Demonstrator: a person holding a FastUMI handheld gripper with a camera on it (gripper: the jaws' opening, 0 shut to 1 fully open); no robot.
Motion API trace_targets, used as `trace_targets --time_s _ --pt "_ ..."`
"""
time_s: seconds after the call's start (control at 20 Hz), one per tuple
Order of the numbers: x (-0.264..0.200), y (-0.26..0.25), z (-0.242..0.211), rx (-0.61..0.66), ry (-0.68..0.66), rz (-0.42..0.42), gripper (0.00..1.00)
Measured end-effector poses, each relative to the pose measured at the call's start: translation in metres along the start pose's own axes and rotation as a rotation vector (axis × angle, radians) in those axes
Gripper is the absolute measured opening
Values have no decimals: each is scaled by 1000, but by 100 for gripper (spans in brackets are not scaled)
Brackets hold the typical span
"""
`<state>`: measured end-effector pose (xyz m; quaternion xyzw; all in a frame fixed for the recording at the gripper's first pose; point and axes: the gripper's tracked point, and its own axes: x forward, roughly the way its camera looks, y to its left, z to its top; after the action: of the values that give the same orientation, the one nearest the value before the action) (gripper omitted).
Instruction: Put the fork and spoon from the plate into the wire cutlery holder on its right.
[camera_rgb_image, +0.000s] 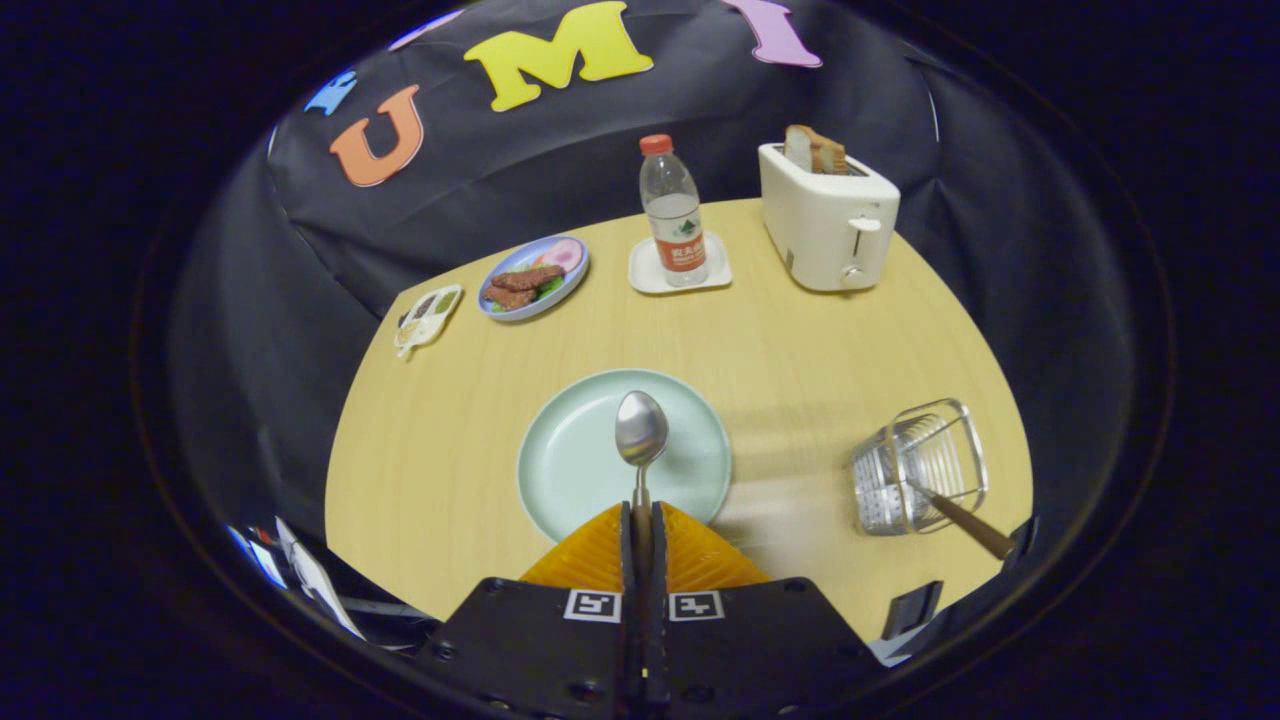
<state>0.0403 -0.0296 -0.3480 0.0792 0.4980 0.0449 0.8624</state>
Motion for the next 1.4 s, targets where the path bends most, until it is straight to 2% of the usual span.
trace_targets --time_s 0.2,0.6,0.75,0.9,1.05,1.4 --pt "-20 -50 6 -21 -4 -32 3" --pt "-52 -131 9 40 -2 -78 3" --pt "-58 -148 1 47 40 -91 3" --pt "-60 -155 -11 80 139 -89 2" --pt "-57 -167 -8 104 185 -121 3" --pt "-41 -164 -7 173 270 -113 4"
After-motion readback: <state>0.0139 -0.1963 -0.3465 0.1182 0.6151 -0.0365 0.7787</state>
